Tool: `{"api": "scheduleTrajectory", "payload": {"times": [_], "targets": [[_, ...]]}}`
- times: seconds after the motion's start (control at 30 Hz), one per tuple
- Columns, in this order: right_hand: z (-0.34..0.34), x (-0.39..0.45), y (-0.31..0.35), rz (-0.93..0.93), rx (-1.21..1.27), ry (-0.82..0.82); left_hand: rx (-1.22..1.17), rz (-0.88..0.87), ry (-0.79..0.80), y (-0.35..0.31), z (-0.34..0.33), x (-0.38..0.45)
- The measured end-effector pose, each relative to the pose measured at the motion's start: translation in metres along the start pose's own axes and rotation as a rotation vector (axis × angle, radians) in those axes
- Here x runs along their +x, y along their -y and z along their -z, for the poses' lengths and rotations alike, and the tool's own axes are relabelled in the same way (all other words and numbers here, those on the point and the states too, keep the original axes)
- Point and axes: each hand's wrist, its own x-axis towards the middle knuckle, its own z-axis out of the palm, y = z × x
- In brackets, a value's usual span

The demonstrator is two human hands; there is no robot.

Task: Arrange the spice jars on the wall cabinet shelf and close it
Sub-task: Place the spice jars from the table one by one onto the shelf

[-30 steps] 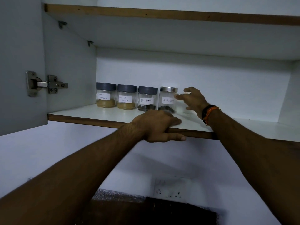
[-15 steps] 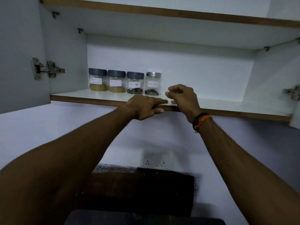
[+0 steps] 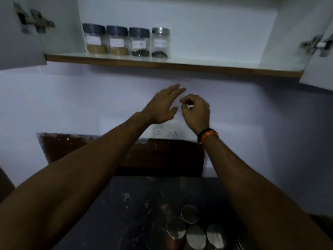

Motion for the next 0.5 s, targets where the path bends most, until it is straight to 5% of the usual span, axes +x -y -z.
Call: {"api": "scheduleTrajectory", "payload": {"times": [0.13,0.5], "targets": [[-0.017,-0.069,-0.042,-0.167,-0.057,0.172,-0.231,0.093,0.189,-0.015,-0.068,-0.064],[-0.027,-0.244,-0.135,-0.509,-0.209,0.646,-0.349,0.409,0.772,-0.043,-0.193,-0.212]]}}
